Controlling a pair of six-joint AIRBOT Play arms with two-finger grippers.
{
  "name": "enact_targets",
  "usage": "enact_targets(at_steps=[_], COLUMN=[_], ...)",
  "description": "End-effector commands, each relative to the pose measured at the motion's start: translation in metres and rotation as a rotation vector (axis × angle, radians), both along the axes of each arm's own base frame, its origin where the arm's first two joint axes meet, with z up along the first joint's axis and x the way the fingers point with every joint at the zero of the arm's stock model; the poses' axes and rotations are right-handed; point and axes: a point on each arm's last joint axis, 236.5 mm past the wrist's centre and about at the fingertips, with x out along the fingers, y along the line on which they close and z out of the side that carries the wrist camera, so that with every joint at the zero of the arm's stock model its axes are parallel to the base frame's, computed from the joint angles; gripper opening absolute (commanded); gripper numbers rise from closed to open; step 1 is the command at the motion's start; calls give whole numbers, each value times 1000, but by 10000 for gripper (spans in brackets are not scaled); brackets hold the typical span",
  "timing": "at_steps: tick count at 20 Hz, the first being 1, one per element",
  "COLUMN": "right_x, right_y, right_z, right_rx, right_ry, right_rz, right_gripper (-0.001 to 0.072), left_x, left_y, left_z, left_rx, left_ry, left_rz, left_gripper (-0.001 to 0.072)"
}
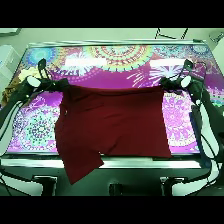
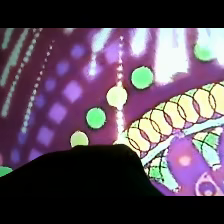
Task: Fold the clothes and pants, and hang the long-sleeved shirts on hangers.
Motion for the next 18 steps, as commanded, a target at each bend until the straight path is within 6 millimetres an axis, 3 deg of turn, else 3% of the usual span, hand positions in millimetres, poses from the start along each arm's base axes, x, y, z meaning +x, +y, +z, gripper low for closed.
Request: enact_targets(at_steps=[1, 4, 5, 6, 9, 11, 15, 18], right_x=[5, 25, 26, 20, -19, -54, -124, -156], right_y=[3, -28, -32, -31, -12, -13, -23, -10], right_z=[2, 53, 59, 55, 9, -2, 1, -28], right_rx=[43, 34, 40, 44, 77, 37, -65, 3], right_ry=[-8, -113, -112, -81, 159, 297, 538, 656], right_rz=[-37, -86, -94, -89, -29, 54, 216, 229], right_gripper=[38, 38, 38, 38, 38, 38, 38, 39], left_x=[14, 28, 27, 22, -16, -49, -137, -168], left_y=[-10, 11, 12, 7, -19, -9, 38, 24], left_z=[-7, 36, 42, 38, -1, -9, 4, -18], left_rx=[-57, -64, -68, -71, -57, 0, 150, 99], left_ry=[-6, -69, -62, -34, 150, 268, 538, 652], left_rz=[85, 102, 89, 69, -59, -134, -271, -310], left_gripper=[24, 24, 24, 25, 25, 24, 25, 25])
